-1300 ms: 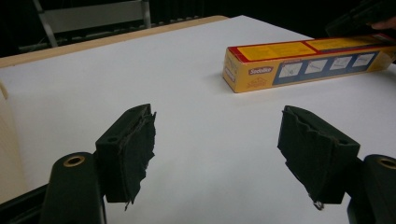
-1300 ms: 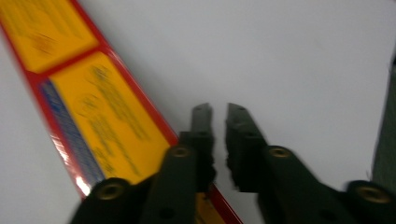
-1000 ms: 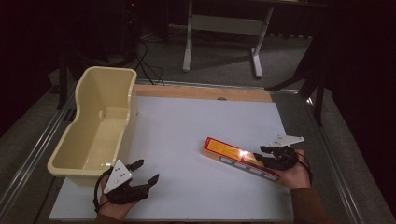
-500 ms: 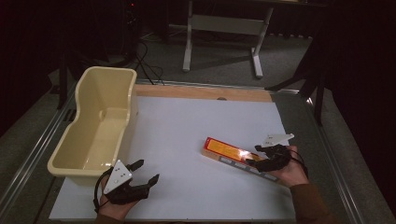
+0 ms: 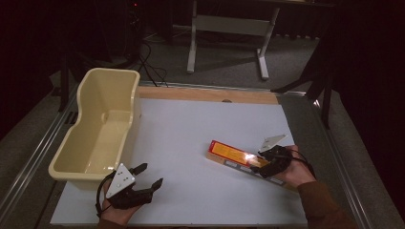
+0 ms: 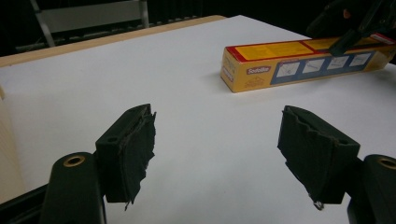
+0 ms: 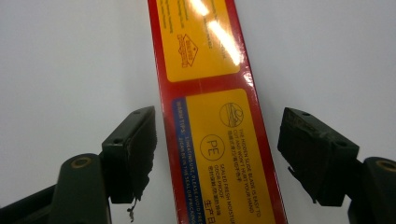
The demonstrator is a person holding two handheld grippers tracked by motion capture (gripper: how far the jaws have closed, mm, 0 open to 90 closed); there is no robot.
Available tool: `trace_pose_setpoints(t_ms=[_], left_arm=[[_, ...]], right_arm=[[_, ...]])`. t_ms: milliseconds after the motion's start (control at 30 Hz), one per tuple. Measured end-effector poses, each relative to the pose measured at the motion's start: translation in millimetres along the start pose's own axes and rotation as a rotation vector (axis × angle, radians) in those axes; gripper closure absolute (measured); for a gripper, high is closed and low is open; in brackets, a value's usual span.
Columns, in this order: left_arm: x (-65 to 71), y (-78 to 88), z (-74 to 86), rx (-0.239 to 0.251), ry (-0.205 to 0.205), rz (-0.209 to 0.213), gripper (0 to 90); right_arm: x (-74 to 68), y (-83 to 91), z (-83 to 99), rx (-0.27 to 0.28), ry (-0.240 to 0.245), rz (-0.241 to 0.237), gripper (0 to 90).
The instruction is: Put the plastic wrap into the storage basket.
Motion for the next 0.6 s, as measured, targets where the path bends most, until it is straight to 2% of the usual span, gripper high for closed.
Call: trace_pose_setpoints(t_ms=[33, 133, 167, 200, 233, 267, 300, 500, 600], left_arm=[[0.0, 0.0, 0.0, 0.0, 0.0, 0.0, 27.0], [0.2, 0.0, 0.1, -0.001, -0.001, 0.001, 27.0], [0.2, 0.0, 0.1, -0.001, -0.001, 0.001, 27.0], [0.3, 0.0, 0.1, -0.001, 0.0, 0.001, 27.0], [0.4, 0.0, 0.1, -0.001, 0.0, 0.002, 27.0], [0.4, 0.0, 0.1, -0.001, -0.001, 0.002, 27.0], [0.4, 0.0, 0.1, -0.001, -0.001, 0.002, 27.0], [0.5, 0.0, 0.3, -0.001, -0.001, 0.003, 27.0], [0.8, 0.0, 0.3, -0.001, -0.001, 0.004, 27.0]], right_arm=[[0.0, 0.0, 0.0, 0.0, 0.0, 0.0, 27.6], [0.2, -3.3, 0.6, -0.055, 0.043, -0.008, 27.6], [0.2, -3.3, 0.6, -0.055, 0.043, -0.008, 27.6], [0.2, -5.2, 1.2, -0.086, 0.064, -0.013, 27.9], [0.2, -5.2, 1.2, -0.086, 0.064, -0.013, 27.9], [0.5, -7.3, 2.8, -0.129, 0.091, -0.013, 28.2], [0.5, -7.3, 2.8, -0.129, 0.091, -0.013, 28.2], [0.7, -13.2, 4.9, -0.232, 0.16, -0.028, 30.0], [2.0, -15.2, 5.2, -0.268, 0.169, -0.036, 30.2]])
Point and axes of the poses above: each handheld gripper's, and its own axes: y roughly backward along the jaws, z roughly out of its underside, x roughly to its right, the point moved 10 cm from there along -y, roughly forward along the jaws, and after that the axes turned 6 degrees about y, right-handed, at the moved point
